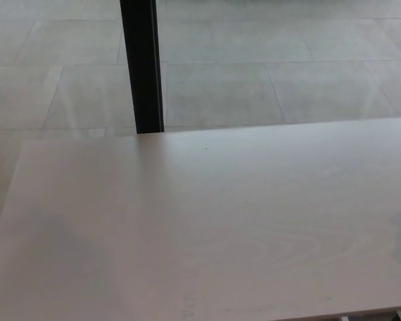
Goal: The robot uses its right hand to hold the eraser kept in the middle of the desk and use it to wipe the desk by swiping its surface twice
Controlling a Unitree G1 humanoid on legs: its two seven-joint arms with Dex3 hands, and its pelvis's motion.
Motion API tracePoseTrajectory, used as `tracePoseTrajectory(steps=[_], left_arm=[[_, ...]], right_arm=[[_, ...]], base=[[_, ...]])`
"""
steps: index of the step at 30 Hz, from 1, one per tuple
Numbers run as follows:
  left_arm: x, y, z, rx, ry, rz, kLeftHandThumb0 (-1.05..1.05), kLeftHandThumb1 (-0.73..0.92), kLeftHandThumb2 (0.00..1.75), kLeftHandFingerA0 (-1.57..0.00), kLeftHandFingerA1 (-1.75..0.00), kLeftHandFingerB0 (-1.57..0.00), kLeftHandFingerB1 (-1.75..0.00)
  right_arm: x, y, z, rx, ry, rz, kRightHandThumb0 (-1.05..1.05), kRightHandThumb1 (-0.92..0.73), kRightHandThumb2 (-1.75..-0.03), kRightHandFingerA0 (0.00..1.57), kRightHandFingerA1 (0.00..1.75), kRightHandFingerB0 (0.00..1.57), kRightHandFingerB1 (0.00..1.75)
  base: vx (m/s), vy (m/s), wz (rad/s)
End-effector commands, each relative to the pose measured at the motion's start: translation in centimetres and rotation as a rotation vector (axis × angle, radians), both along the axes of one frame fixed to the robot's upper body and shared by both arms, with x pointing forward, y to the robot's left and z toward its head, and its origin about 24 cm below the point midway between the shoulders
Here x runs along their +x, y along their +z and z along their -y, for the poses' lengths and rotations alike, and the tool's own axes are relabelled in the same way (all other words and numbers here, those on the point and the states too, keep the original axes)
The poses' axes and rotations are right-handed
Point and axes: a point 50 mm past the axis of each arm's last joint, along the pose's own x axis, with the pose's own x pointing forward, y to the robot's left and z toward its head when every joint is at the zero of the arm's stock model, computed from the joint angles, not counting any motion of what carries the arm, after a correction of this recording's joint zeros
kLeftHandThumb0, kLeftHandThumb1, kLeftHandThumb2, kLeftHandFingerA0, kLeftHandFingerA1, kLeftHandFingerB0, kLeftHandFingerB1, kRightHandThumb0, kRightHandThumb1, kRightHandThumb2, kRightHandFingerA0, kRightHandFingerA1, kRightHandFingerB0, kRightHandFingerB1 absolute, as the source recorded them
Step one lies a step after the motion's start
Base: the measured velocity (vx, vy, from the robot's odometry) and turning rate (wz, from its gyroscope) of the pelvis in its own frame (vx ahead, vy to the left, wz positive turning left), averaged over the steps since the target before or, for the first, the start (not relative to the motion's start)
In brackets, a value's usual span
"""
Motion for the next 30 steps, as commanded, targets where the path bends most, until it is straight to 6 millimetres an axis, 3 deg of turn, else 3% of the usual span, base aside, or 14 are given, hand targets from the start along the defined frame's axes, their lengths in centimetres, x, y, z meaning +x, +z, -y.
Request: tracePoseTrajectory(steps=[1,6,7,9,10,11,12,13,14,15,16,17,21,30], left_arm=[[0.2,0.5,-0.6,0.014,0.015,0.017,-0.67,0.83,0.63,-0.54,-1.05,-0.51,-0.84],[0.3,0.6,-0.5,0.013,0.002,0.029,-0.68,0.82,0.63,-0.49,-1.03,-0.49,-0.84],[0.4,0.6,-0.5,0.016,0.004,0.028,-0.69,0.82,0.63,-0.55,-1.06,-0.49,-0.84],[0.5,0.6,-0.5,0.022,0.001,0.021,-0.68,0.83,0.64,-0.55,-1.07,-0.5,-0.85],[0.5,0.6,-0.6,0.022,0.0,0.02,-0.68,0.83,0.64,-0.55,-1.07,-0.5,-0.85],[0.5,0.7,-0.6,0.014,-0.001,0.035,-0.68,0.84,0.64,-0.49,-1.06,-0.48,-0.85],[0.4,0.7,-0.7,0.021,-0.005,0.028,-0.68,0.84,0.64,-0.51,-1.06,-0.49,-0.84],[0.4,0.8,-0.7,0.022,-0.002,0.031,-0.68,0.84,0.64,-0.51,-1.05,-0.49,-0.84],[0.3,0.8,-0.7,0.024,0.002,0.032,-0.68,0.83,0.64,-0.53,-1.05,-0.49,-0.81],[0.2,0.8,-0.7,0.025,0.008,0.035,-0.68,0.83,0.64,-0.53,-1.05,-0.49,-0.81],[0.2,0.7,-0.6,0.024,0.008,0.035,-0.68,0.83,0.64,-0.52,-1.05,-0.48,-0.82],[0.2,0.7,-0.6,0.023,0.006,0.03,-0.68,0.83,0.64,-0.54,-1.06,-0.49,-0.82],[0.4,0.6,-0.6,0.026,0.008,0.019,-0.67,0.83,0.64,-0.54,-1.04,-0.5,-0.83],[0.6,1.0,-0.9,0.047,-0.001,0.009,-0.67,0.83,0.64,-0.56,-1.02,-0.5,-0.81]], right_arm=[[0.0,-2.9,-3.4,0.075,0.06,-0.116,-0.31,-0.49,-1.0,1.02,1.75,0.89,1.42],[1.0,-3.9,-8.4,0.093,0.176,-0.147,-0.26,-0.53,-0.99,1.01,1.74,0.81,1.47],[1.0,-4.2,-10.0,0.097,0.213,-0.159,-0.26,-0.49,-1.05,1.01,1.75,0.89,1.45],[0.8,-4.7,-12.6,0.099,0.276,-0.161,-0.24,-0.49,-1.08,1.0,1.75,0.88,1.46],[0.7,-4.7,-12.6,0.099,0.275,-0.162,-0.24,-0.49,-1.08,1.0,1.75,0.88,1.46],[0.3,-5.1,-14.5,0.121,0.333,-0.164,-0.33,-0.45,-1.11,1.26,1.4,1.02,1.26],[0.1,-5.2,-15.7,0.14,0.355,-0.169,-0.24,-0.5,-1.07,1.0,1.75,0.84,1.5],[-0.3,-5.3,-16.7,0.137,0.384,-0.173,-0.33,-0.47,-1.11,1.27,1.4,1.0,1.24],[-0.6,-5.5,-17.5,0.149,0.412,-0.176,-0.24,-0.52,-1.07,0.99,1.75,0.8,1.51],[-1.0,-5.7,-18.7,0.166,0.45,-0.178,-0.24,-0.52,-1.07,0.99,1.75,0.8,1.51],[-1.2,-5.7,-19.0,0.171,0.461,-0.181,-0.33,-0.5,-1.12,1.26,1.4,0.97,1.24],[-1.7,-6.0,-20.2,0.183,0.507,-0.186,-0.22,-0.5,-1.17,0.99,1.75,0.8,1.54],[-4.3,-7.0,-23.3,0.151,0.662,-0.205,-0.25,-0.51,-1.15,1.0,1.67,0.83,1.47],[-6.7,-7.8,-25.1,0.129,0.78,-0.237,-0.25,-0.55,-1.1,0.98,1.71,0.78,1.52]], base=[[0.0,0.0,0.0],[0.0,0.0,0.0],[0.0,0.0,0.0],[0.0,0.0,0.0],[0.0,0.0,0.0],[0.0,0.0,0.0],[0.0,0.0,0.0],[0.0,0.0,0.0],[0.0,0.0,0.0],[0.0,0.0,0.0],[0.0,0.0,0.0],[0.0,0.0,0.0],[0.0,0.0,0.0],[0.0,0.0,0.0]])
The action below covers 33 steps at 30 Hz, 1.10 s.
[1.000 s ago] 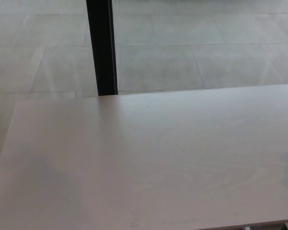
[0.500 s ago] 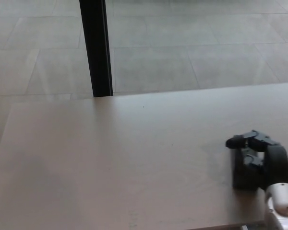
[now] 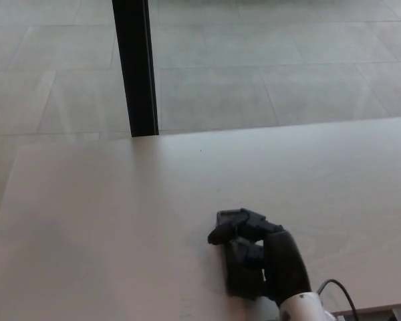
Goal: The robot uses its right hand to hold the eraser kept in the middle of the desk and use it to wipe the desk by swiping its surface twice
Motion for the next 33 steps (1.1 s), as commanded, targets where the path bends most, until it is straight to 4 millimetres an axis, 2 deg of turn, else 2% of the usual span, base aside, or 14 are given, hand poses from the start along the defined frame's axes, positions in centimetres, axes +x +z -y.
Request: tracePoseTrajectory(steps=[1,6,8,13,16,17,19,20,23,26,27,28,29,33], left_arm=[[0.2,0.8,-0.9,0.037,0.004,0.001,-0.67,0.83,0.64,-0.54,-1.04,-0.5,-0.81],[0.2,0.7,-0.8,0.02,0.014,0.018,-0.69,0.82,0.63,-0.55,-1.07,-0.51,-0.86],[0.2,0.7,-0.8,0.024,0.009,0.021,-0.69,0.82,0.64,-0.54,-1.05,-0.48,-0.83],[0.1,0.7,-0.7,0.024,0.006,0.02,-0.68,0.83,0.64,-0.51,-1.04,-0.47,-0.81],[0.1,0.7,-0.7,0.016,0.01,0.019,-0.69,0.82,0.63,-0.52,-1.05,-0.51,-0.85],[0.1,0.6,-0.7,0.014,0.014,0.019,-0.7,0.82,0.64,-0.52,-1.06,-0.49,-0.84],[0.0,0.6,-0.7,0.014,0.016,0.015,-0.69,0.82,0.64,-0.53,-1.05,-0.48,-0.81],[-0.1,0.6,-0.7,0.019,0.018,0.015,-0.68,0.82,0.64,-0.54,-1.03,-0.47,-0.79],[-0.1,0.7,-0.8,0.019,0.024,0.019,-0.68,0.83,0.64,-0.52,-1.02,-0.49,-0.84],[0.1,0.7,-0.8,0.011,0.018,0.022,-0.68,0.83,0.64,-0.51,-1.04,-0.49,-0.83],[0.1,0.7,-0.7,0.024,0.005,0.014,-0.68,0.83,0.64,-0.54,-1.05,-0.49,-0.82],[0.0,0.6,-0.7,0.015,0.013,0.017,-0.69,0.82,0.64,-0.55,-1.06,-0.48,-0.79],[0.0,0.5,-0.7,0.005,0.021,0.019,-0.69,0.82,0.64,-0.54,-1.03,-0.46,-0.76],[0.1,0.7,-0.6,0.018,0.005,0.037,-0.69,0.84,0.64,-0.51,-1.04,-0.47,-0.81]], right_arm=[[-5.1,-6.2,-0.8,-0.146,0.151,-0.304,-0.24,-0.56,-1.09,0.99,1.7,0.79,1.51],[-5.5,-6.0,-0.8,-0.149,0.184,-0.286,-0.24,-0.54,-1.12,0.97,1.71,0.8,1.52],[-5.1,-5.9,-0.4,-0.153,0.183,-0.279,-0.26,-0.61,-1.03,0.95,1.75,0.76,1.57],[-3.6,-5.2,1.3,-0.199,0.143,-0.207,-0.24,-0.58,-1.03,0.87,1.73,0.71,1.55],[-1.9,-4.3,3.6,-0.22,0.058,-0.133,-0.19,-0.51,-1.15,0.89,1.75,0.74,1.6],[-1.0,-4.0,5.0,-0.209,-0.004,-0.165,-0.23,-0.53,-1.14,0.88,1.75,0.73,1.61],[-0.6,-3.7,5.8,-0.22,-0.02,-0.159,-0.23,-0.53,-1.12,0.89,1.75,0.73,1.61],[0.1,-3.4,7.3,-0.214,-0.066,-0.148,-0.24,-0.5,-1.1,0.91,1.75,0.75,1.59],[0.7,-3.2,7.9,-0.207,-0.095,-0.148,-0.25,-0.47,-1.1,0.94,1.75,0.78,1.58],[1.8,-2.3,10.7,-0.187,-0.242,-0.163,-0.24,-0.47,-1.1,0.95,1.75,0.78,1.59],[2.0,-2.0,11.2,-0.217,-0.264,-0.149,-0.23,-0.51,-1.13,1.13,1.74,0.78,1.49],[2.0,-1.9,11.7,-0.232,-0.288,-0.146,-0.24,-0.48,-1.12,0.97,1.75,0.79,1.58],[2.0,-1.8,12.2,-0.208,-0.295,-0.121,-0.27,-0.47,-1.13,1.24,1.4,1.02,1.27],[1.9,-1.9,13.9,-0.185,-0.388,-0.151,-0.31,-0.46,-1.16,1.27,1.41,1.05,1.28]], base=[[0.0,0.0,0.0],[0.0,0.0,0.0],[0.0,0.0,0.0],[0.0,0.0,0.0],[0.0,0.0,0.0],[0.0,0.0,0.0],[0.0,0.0,0.0],[0.0,0.0,0.0],[0.0,0.0,0.0],[0.0,0.0,0.0],[0.0,0.0,0.0],[0.0,0.0,0.0],[0.0,0.0,0.0],[0.0,0.0,0.0]])
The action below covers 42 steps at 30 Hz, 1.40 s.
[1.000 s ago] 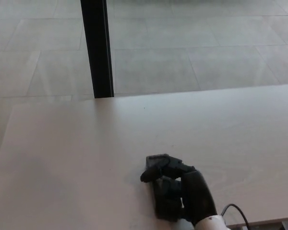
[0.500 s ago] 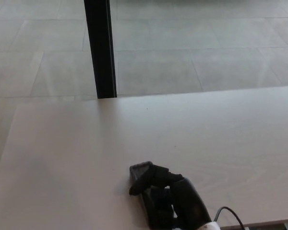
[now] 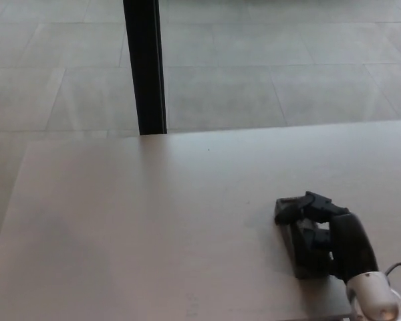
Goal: The robot uses its right hand to hold the eraser kept in the middle of the desk and use it to wipe the desk by swiping its surface twice
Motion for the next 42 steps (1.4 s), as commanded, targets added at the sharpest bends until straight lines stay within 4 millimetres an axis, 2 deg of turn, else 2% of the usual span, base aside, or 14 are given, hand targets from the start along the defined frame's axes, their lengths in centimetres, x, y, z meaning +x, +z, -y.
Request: tracePoseTrajectory(steps=[1,6,7,8,16,17,19,33,35,36,37,38,40,42], left_arm=[[0.0,0.5,-0.5,0.015,0.008,0.014,-0.68,0.83,0.64,-0.52,-1.04,-0.47,-0.81],[0.0,0.6,-0.6,0.018,0.004,0.012,-0.68,0.84,0.64,-0.51,-1.04,-0.48,-0.82],[0.0,0.7,-0.7,0.016,0.008,0.015,-0.66,0.85,0.65,-0.52,-1.07,-0.49,-0.84],[0.0,0.7,-0.7,0.013,0.016,0.015,-0.64,0.86,0.64,-0.52,-1.07,-0.51,-0.85],[-0.3,0.6,-0.7,0.026,0.004,0.002,-0.64,0.87,0.65,-0.53,-1.05,-0.5,-0.82],[-0.4,0.6,-0.6,0.023,0.007,0.003,-0.65,0.87,0.65,-0.52,-1.06,-0.49,-0.83],[-0.5,0.5,-0.6,0.016,0.019,0.002,-0.65,0.87,0.65,-0.52,-1.05,-0.49,-0.81],[-0.4,0.6,-0.7,0.03,0.017,-0.01,-0.66,0.87,0.65,-0.52,-0.97,-0.48,-0.79],[-0.4,0.7,-0.7,0.035,0.014,-0.007,-0.69,0.86,0.65,-0.53,-1.02,-0.49,-0.81],[-0.4,0.7,-0.7,0.032,0.016,-0.01,-0.68,0.86,0.65,-0.53,-1.03,-0.49,-0.81],[-0.4,0.6,-0.7,0.03,0.017,-0.017,-0.67,0.86,0.65,-0.54,-1.03,-0.5,-0.8],[-0.5,0.5,-0.6,0.028,0.017,-0.016,-0.67,0.86,0.65,-0.53,-1.04,-0.49,-0.81],[-0.6,0.4,-0.5,0.021,0.025,-0.008,-0.66,0.86,0.65,-0.51,-1.04,-0.48,-0.8],[-0.8,0.3,-0.6,0.009,0.041,0.001,-0.68,0.86,0.65,-0.52,-1.1,-0.48,-0.82]], right_arm=[[-1.5,-3.0,4.0,-0.016,-0.204,-0.198,-0.24,-0.43,-1.26,1.04,1.75,0.87,1.56],[-2.0,-3.3,6.7,0.012,-0.293,-0.218,-0.28,-0.5,-1.14,1.06,1.75,0.88,1.53],[-2.2,-3.3,7.3,0.016,-0.31,-0.223,-0.38,-0.49,-1.1,1.29,1.41,1.05,1.26],[-2.5,-3.3,8.6,0.021,-0.347,-0.228,-0.32,-0.56,-1.01,1.06,1.75,0.85,1.49],[-3.9,-2.5,13.6,0.07,-0.504,-0.196,-0.33,-0.42,-1.19,1.07,1.75,0.89,1.48],[-4.0,-2.4,14.0,0.064,-0.51,-0.195,-0.41,-0.45,-1.18,1.34,1.43,1.02,1.21],[-4.5,-2.2,15.0,0.065,-0.53,-0.179,-0.34,-0.44,-1.2,1.07,1.75,0.91,1.43],[-3.7,-1.8,13.8,0.218,-0.351,-0.193,-0.33,-0.47,-1.18,1.31,1.45,0.96,1.24],[-3.2,-1.3,13.3,0.236,-0.251,-0.177,-0.25,-0.51,-1.06,0.96,1.75,0.82,1.27],[-3.0,-1.0,13.2,0.251,-0.195,-0.166,-0.34,-0.53,-1.01,1.16,1.3,0.8,0.92],[-2.7,-0.5,13.1,0.274,-0.14,-0.152,-0.37,-0.68,-0.63,0.84,1.34,0.72,0.66],[-2.1,1.0,13.1,0.289,-0.086,-0.129,-0.41,-0.68,-0.6,0.84,0.5,0.51,0.36],[-1.6,2.0,13.2,0.309,-0.058,-0.117,-0.45,-0.67,-0.61,0.66,0.44,0.4,0.34],[-0.9,4.7,14.2,0.315,0.0,-0.083,-0.7,-0.47,-0.87,0.09,0.46,0.0,0.29]], base=[[0.0,0.0,0.0],[0.0,0.0,0.0],[0.0,0.0,0.0],[0.0,0.0,0.0],[0.0,0.0,0.0],[0.0,0.0,0.0],[0.0,0.0,0.0],[0.0,0.0,0.0],[0.0,0.0,0.0],[0.0,0.0,0.0],[0.0,0.0,0.0],[0.0,0.0,0.0],[0.0,0.0,0.0],[0.0,0.0,0.0]])
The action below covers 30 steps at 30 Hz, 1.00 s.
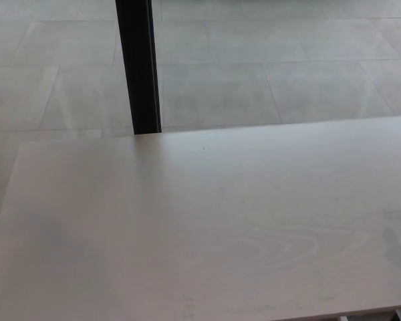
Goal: The robot uses its right hand to hold the eraser kept in the middle of the desk and use it to wipe the desk by swiping its surface twice
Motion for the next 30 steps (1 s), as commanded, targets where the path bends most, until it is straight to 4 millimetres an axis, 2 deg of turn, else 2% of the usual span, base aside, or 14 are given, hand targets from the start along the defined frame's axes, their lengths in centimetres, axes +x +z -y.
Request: tracePoseTrajectory(steps=[1,2,3,4,8,9,10,13,14,15,16,21,22,30], left_arm=[[-0.7,0.2,-0.5,-0.001,0.039,0.005,-0.68,0.86,0.65,-0.53,-1.09,-0.48,-0.82],[-0.8,0.2,-0.5,0.001,0.037,0.005,-0.68,0.86,0.65,-0.53,-1.09,-0.48,-0.82],[-0.9,0.3,-0.5,0.003,0.032,0.003,-0.68,0.87,0.65,-0.5,-1.08,-0.48,-0.82],[-0.9,0.2,-0.5,0.009,0.022,-0.011,-0.67,0.87,0.65,-0.54,-1.06,-0.49,-0.81],[-1.1,0.1,-0.5,0.002,0.03,-0.019,-0.65,0.87,0.65,-0.52,-1.02,-0.49,-0.82],[-1.2,0.0,-0.4,-0.003,0.03,-0.008,-0.64,0.88,0.65,-0.48,-0.99,-0.45,-0.79],[-1.2,0.0,-0.3,-0.004,0.025,-0.007,-0.64,0.89,0.65,-0.47,-0.98,-0.43,-0.78],[-1.4,-0.1,-0.3,-0.003,0.017,-0.015,-0.64,0.89,0.65,-0.47,-1.01,-0.44,-0.79],[-1.5,-0.1,-0.3,-0.009,0.031,-0.015,-0.65,0.87,0.65,-0.5,-1.04,-0.47,-0.82],[-1.6,-0.2,-0.3,-0.009,0.036,-0.021,-0.65,0.87,0.65,-0.5,-1.04,-0.47,-0.82],[-1.7,-0.2,-0.3,-0.009,0.04,-0.028,-0.66,0.86,0.64,-0.52,-1.03,-0.47,-0.82],[-1.7,-0.5,0.0,-0.03,0.057,-0.013,-0.65,0.86,0.65,-0.49,-1.09,-0.47,-0.86],[-1.8,-0.5,0.1,-0.026,0.047,-0.014,-0.63,0.87,0.65,-0.48,-1.07,-0.47,-0.86],[-2.7,-0.6,0.1,-0.037,0.068,-0.014,-0.67,0.85,0.64,-0.48,-1.11,-0.48,-0.87]], right_arm=[[1.6,5.1,0.7,0.184,0.345,0.059,-0.79,-0.5,-0.87,0.06,0.33,0.06,0.19],[1.6,5.5,0.9,0.184,0.347,0.071,-0.79,-0.5,-0.87,0.06,0.33,0.06,0.19],[1.5,6.4,1.4,0.177,0.345,0.099,-0.72,-0.74,-0.61,0.03,0.31,0.0,0.19],[1.2,8.5,2.8,0.157,0.331,0.162,-0.84,-0.6,-0.97,0.02,0.32,0.01,0.13],[-0.5,11.9,5.3,0.144,0.25,0.307,-0.78,-0.56,-0.97,0.09,0.5,0.02,0.25],[-1.9,13.2,6.6,0.146,0.176,0.377,-0.74,-0.61,-0.94,0.17,0.5,0.08,0.4],[-2.5,13.6,7.0,0.139,0.153,0.395,-0.73,-0.79,-0.64,0.29,0.42,0.19,0.29],[-4.2,14.5,8.0,0.147,0.096,0.448,-0.71,-0.78,-0.64,0.33,0.46,0.24,0.32],[-6.2,14.4,9.5,0.182,0.016,0.502,-0.76,-0.59,-0.98,0.56,0.62,0.39,0.53],[-7.8,14.1,10.6,0.188,-0.031,0.535,-0.76,-0.59,-0.98,0.56,0.62,0.39,0.53],[-9.1,13.6,11.5,0.213,-0.095,0.527,-0.79,-0.67,-0.61,0.67,0.51,0.53,0.43],[-16.1,9.1,15.0,0.272,-0.393,0.486,-0.76,-0.68,-0.61,0.56,0.54,0.51,0.5],[-18.3,6.9,15.6,0.265,-0.578,0.424,-0.76,-0.7,-0.62,0.73,0.54,0.58,0.53],[-24.6,-2.1,15.7,0.4,-0.967,0.173,-0.69,-0.7,-0.61,0.75,0.61,0.49,0.57]], base=[[0.0,0.0,0.0],[0.0,0.0,0.0],[0.0,0.0,0.0],[0.0,0.0,0.0],[0.0,0.0,0.0],[0.0,0.0,0.0],[0.0,0.0,0.0],[0.0,0.0,0.0],[0.0,0.0,0.0],[0.0,0.0,0.0],[0.0,0.0,0.0],[0.0,0.0,0.0],[0.0,0.0,0.0],[0.0,0.0,0.0]])
